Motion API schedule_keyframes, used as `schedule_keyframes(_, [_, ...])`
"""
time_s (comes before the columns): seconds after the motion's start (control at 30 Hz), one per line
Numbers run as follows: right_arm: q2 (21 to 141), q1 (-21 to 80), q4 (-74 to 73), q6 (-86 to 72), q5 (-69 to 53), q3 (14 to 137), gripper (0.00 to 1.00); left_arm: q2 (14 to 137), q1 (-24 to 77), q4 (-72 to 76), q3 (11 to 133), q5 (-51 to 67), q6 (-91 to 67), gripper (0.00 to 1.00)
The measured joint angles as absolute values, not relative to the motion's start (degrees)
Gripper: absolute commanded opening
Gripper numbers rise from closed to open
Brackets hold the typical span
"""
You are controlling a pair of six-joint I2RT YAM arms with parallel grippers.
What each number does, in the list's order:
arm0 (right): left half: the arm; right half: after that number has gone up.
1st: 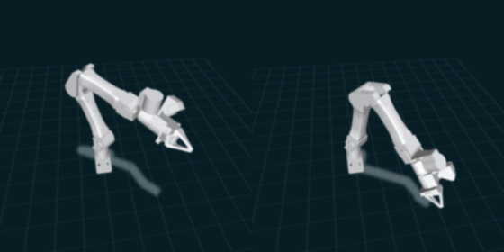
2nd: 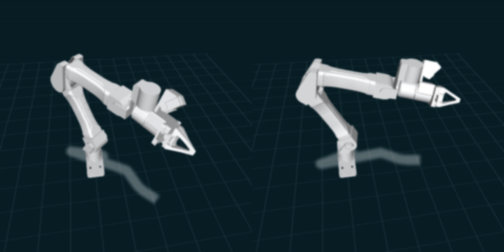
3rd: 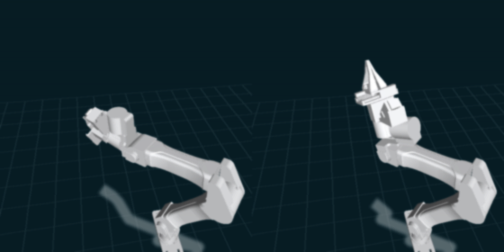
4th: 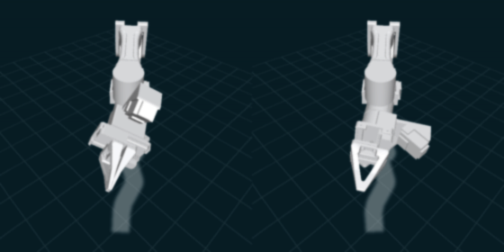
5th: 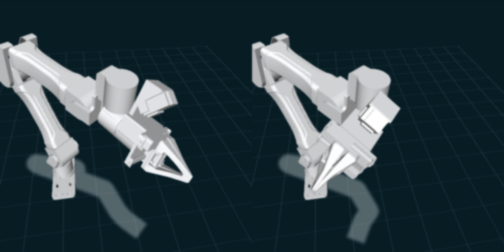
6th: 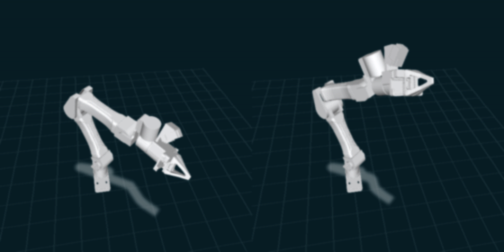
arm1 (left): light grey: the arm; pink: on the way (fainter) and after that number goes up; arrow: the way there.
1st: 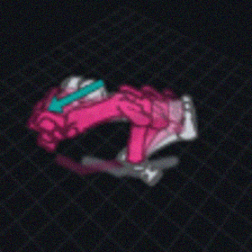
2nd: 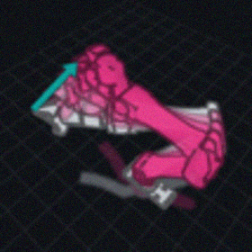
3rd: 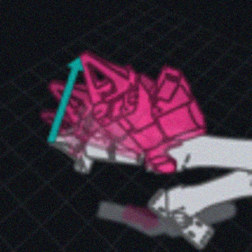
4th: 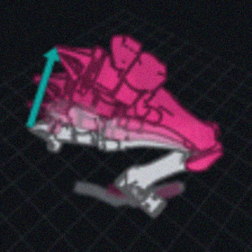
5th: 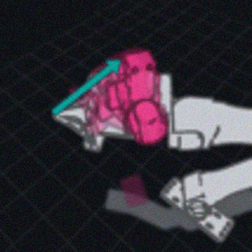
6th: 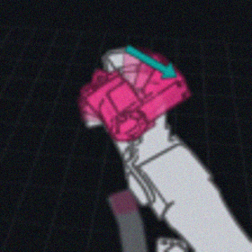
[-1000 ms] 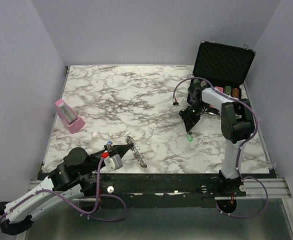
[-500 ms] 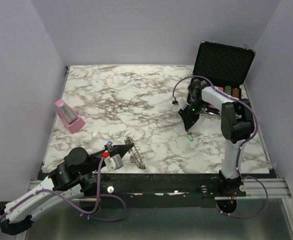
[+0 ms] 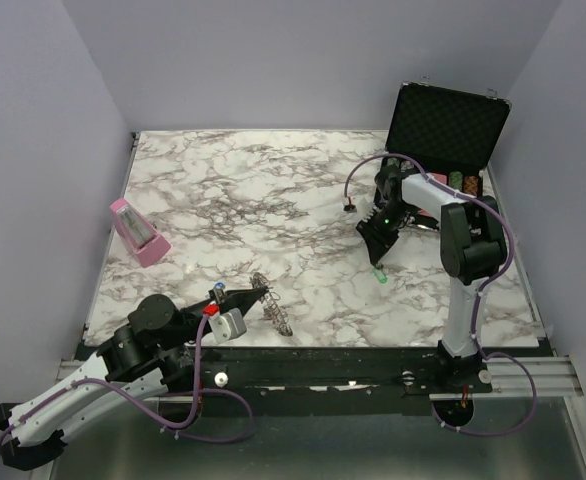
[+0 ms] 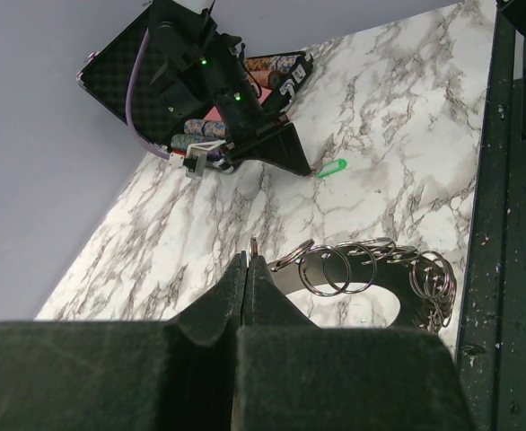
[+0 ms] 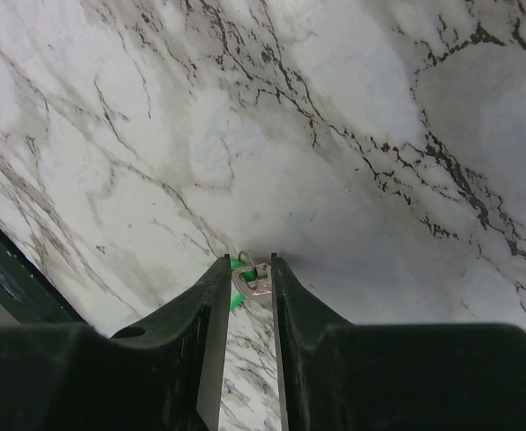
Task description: Put the keys on the keyring
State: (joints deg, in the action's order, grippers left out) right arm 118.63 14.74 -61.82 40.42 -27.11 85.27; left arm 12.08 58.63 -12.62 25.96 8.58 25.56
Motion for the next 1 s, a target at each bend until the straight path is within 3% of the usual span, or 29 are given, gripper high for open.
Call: schedule_keyframes(1.0, [119.59,14.74,-66.67,43.62,-28.03,87.05,0.26,12.71,58.63,-12.64,25.96,8.58,25.56,0.0])
